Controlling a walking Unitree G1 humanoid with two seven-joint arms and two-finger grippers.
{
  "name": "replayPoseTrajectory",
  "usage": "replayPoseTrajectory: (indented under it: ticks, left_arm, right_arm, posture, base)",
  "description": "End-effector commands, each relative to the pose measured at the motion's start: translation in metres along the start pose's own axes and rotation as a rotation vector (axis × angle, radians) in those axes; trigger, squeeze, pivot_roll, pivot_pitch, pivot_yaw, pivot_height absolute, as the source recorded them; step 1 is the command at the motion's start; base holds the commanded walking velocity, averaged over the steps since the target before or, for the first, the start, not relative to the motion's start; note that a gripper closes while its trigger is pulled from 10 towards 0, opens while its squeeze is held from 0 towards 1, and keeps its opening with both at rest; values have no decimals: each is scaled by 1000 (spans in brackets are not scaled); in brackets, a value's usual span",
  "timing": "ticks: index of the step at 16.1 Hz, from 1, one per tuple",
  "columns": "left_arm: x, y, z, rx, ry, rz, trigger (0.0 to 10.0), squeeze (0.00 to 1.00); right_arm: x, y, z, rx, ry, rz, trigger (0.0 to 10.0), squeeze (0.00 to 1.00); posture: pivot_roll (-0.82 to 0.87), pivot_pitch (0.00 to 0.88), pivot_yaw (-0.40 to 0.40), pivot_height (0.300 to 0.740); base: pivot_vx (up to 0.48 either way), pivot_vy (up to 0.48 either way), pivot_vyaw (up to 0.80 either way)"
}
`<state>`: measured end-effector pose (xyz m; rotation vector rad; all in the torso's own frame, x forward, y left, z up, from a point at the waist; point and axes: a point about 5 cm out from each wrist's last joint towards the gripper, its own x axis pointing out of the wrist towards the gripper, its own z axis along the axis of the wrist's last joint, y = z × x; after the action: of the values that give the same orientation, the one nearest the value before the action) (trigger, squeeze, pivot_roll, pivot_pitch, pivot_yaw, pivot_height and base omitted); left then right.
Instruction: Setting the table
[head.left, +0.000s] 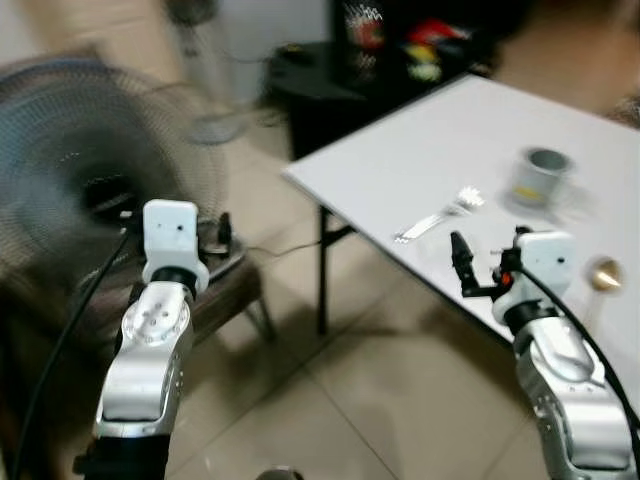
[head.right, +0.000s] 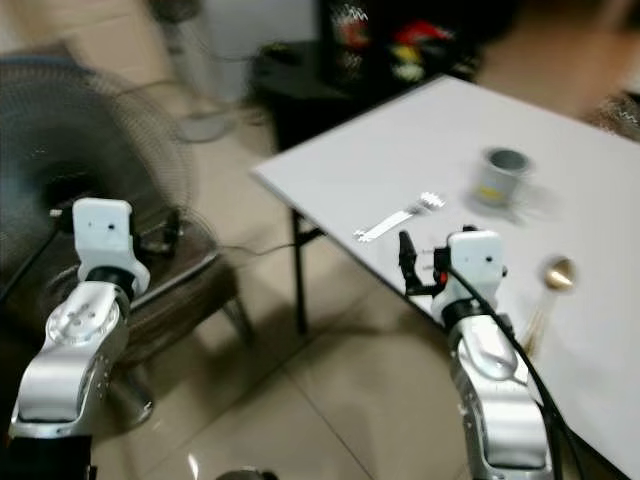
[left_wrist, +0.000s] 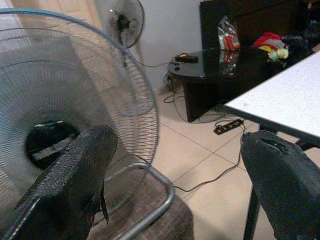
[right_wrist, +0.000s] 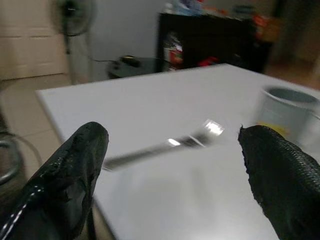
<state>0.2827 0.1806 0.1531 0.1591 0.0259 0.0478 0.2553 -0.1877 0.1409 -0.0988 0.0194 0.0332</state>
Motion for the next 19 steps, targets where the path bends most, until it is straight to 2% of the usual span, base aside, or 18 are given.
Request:
replayPoseTrajectory:
  ticks: [1,2,3,6,7,9,11,12,13,14,15,17,19]
  left_arm:
    - [-2,6,-2,12,17,-2,10000,1000]
    - [-5,6,0,11,19,-31,10000,1000]
    - [-6,7,-4,49,65,-33,10000,1000]
    - [-6,8,-6,24,116,-27,10000,1000]
    - [-4,5,-6,11,113,-31,10000,1000]
    - [-2,5,-4,61,82,-6,10000,1000]
    - [-4,0,-2,56,52,-30,10000,1000]
    - [-5,-5,1,68,22,-71,10000,1000]
    - [-5,-8,1,77,31,-96,10000,1000]
    - [-5,-8,2,59,24,-92,10000,1000]
    - [-5,-4,4,65,4,-46,10000,1000]
    - [-4,9,7,178,-51,79,10000,1000]
    - [-6,15,9,160,-68,86,10000,1000]
  right_arm:
    - [5,10,1,15,0,38,10000,1000]
    - [8,13,3,26,-11,39,10000,1000]
    - [10,13,3,1,-4,36,10000,1000]
    - [10,12,3,-18,13,44,10000,1000]
    - [9,10,4,-7,-3,27,10000,1000]
    - [9,11,7,-14,-21,5,10000,1000]
    - [5,11,5,-11,-20,-26,10000,1000]
    - [0,8,2,-39,-19,-64,10000,1000]
    - [-2,4,-1,-102,-13,-94,10000,1000]
    - [-3,4,-1,-87,-11,-91,10000,1000]
    - [-1,5,0,-119,-34,-96,10000,1000]
    - [2,13,-8,-103,34,-80,10000,1000]
    - [4,17,-10,-63,54,-51,10000,1000]
  posture:
    - [59,0,21,740]
    - [77,0,2,740]
    - [82,0,-1,740]
    - [64,0,10,740]
    - [60,0,17,740]
    - [49,0,42,740]
    - [34,0,85,740]
    - [34,0,93,740]
    - [33,0,98,740]
    - [32,0,102,740]
    - [40,0,100,740]
    - [61,0,85,740]
    - [64,0,80,740]
  base:
    - [0,0,800]
    - [0,0,800]
    - [0,0,800]
    - [0,0,800]
    - [0,0,800]
    - [0,0,800]
    - [0,0,800]
    - [0,0,800]
    - [0,0,800]
    - [0,0,800]
    - [0,0,800]
    - [0,0,800]
    - [0,0,800]
